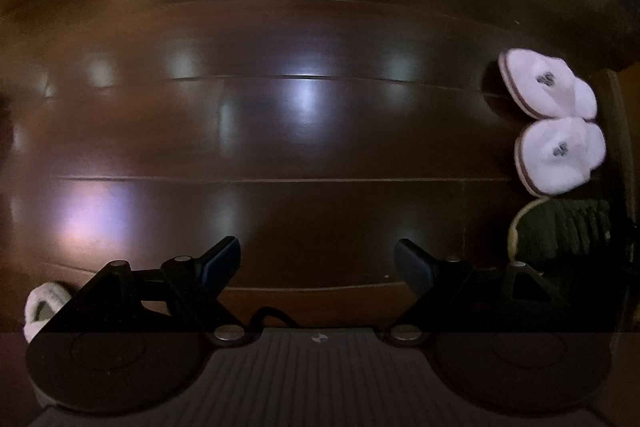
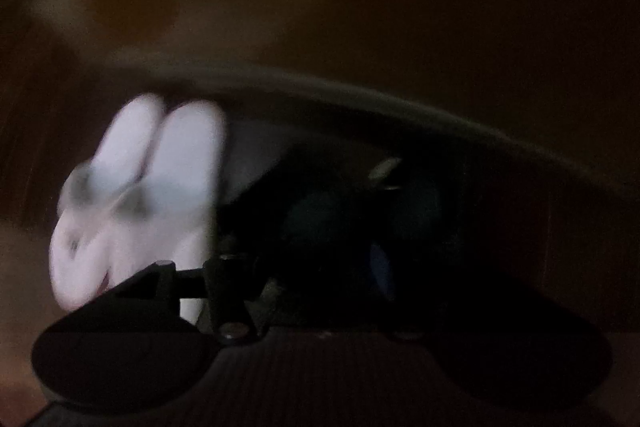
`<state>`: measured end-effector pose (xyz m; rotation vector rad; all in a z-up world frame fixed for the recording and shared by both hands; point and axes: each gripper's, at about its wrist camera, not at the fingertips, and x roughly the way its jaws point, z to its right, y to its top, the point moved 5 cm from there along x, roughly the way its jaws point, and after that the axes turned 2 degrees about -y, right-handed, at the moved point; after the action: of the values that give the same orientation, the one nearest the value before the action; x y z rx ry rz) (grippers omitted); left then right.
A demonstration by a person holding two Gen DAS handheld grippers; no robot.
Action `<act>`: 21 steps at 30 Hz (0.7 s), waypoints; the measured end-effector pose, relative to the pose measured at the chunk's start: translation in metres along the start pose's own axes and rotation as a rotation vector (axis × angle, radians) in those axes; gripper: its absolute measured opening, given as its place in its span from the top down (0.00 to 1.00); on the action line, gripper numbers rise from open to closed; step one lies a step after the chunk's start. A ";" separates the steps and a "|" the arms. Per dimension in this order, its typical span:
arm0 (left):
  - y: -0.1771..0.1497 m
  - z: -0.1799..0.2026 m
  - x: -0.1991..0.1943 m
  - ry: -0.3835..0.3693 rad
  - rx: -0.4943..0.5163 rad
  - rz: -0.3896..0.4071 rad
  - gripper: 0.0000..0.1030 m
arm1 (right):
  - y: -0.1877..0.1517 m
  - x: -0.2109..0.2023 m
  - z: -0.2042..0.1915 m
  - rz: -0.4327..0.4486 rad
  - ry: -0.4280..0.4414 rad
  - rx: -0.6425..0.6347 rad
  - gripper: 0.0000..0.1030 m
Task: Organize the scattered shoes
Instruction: 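Move the right tool to the black sneakers and grasp the pair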
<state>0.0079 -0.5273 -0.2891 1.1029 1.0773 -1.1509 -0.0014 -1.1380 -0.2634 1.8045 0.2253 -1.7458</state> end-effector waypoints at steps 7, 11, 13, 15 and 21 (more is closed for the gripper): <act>0.028 -0.074 -0.035 -0.033 -0.165 0.058 0.14 | -0.100 -0.059 -0.161 0.005 0.111 -0.541 0.40; 0.039 -0.147 -0.059 -0.018 -0.312 0.110 0.14 | -0.170 -0.097 -0.259 -0.050 0.258 -0.679 0.39; 0.042 -0.186 -0.069 0.001 -0.404 0.136 0.14 | -0.220 -0.128 -0.328 -0.072 0.356 -0.772 0.39; 0.042 -0.218 -0.076 0.019 -0.484 0.161 0.14 | -0.252 -0.147 -0.365 -0.072 0.399 -0.840 0.39; 0.029 -0.350 -0.094 0.104 -0.783 0.195 0.14 | -0.405 -0.232 -0.488 -0.124 0.639 -1.150 0.39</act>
<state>0.0054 -0.1668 -0.2417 0.6229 1.3071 -0.4354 0.1754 -0.4899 -0.1930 1.3441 1.3049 -0.6899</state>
